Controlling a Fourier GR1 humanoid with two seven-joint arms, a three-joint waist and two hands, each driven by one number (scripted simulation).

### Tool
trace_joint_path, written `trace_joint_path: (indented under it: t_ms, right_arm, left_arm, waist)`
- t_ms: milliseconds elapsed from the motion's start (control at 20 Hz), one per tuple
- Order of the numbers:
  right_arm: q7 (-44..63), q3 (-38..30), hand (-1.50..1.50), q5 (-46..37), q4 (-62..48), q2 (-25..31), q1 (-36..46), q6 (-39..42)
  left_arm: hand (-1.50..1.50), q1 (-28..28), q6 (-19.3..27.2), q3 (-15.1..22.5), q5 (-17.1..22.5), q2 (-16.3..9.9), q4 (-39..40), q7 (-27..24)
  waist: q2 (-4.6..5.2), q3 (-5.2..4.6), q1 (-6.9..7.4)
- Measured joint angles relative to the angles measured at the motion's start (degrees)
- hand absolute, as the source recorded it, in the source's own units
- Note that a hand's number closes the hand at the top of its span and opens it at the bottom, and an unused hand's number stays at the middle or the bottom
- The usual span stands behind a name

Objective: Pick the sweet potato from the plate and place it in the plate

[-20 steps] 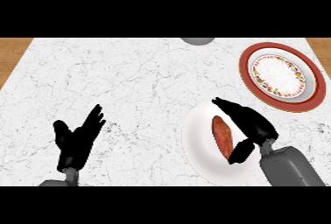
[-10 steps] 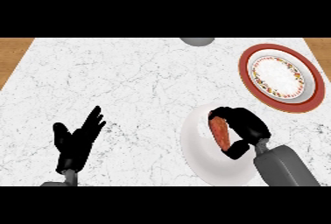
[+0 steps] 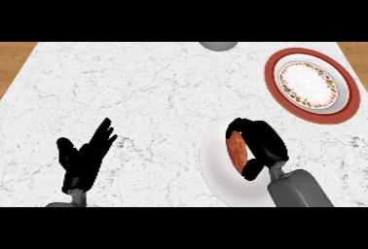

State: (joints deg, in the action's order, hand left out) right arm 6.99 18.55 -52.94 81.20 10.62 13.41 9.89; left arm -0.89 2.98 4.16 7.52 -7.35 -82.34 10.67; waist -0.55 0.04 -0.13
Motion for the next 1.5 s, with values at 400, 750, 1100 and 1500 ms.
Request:
trace_joint_path:
  t_ms: [400, 750, 1100, 1500]
  right_arm:
    - [15.24, 6.40, 1.50, -9.16, 10.76, -9.03, -2.84, -16.61]
    - [22.62, 5.64, 1.50, -11.18, 18.92, -10.31, -4.15, -26.86]
    - [20.05, -5.09, 1.50, -2.02, 20.81, -9.15, -4.16, -33.32]
    - [6.68, -20.38, 1.50, 11.24, 7.88, -2.57, 1.93, -40.09]
  left_arm:
    - [0.00, -0.50, 0.41, 0.31, -0.42, 0.35, -0.88, 0.88]
    - [0.00, -0.28, 0.59, 0.76, -0.79, 0.94, -1.45, 1.96]
    - [0.00, -0.25, -0.30, 0.18, -0.48, 0.71, -1.33, 1.82]
    - [0.00, -0.19, -0.40, 0.24, -1.39, 1.13, -0.98, 0.62]
  waist:
    - [0.11, 0.10, -0.21]
    - [0.25, 0.14, -0.12]
    - [0.42, 0.16, 0.05]
    - [0.52, 0.24, 0.51]
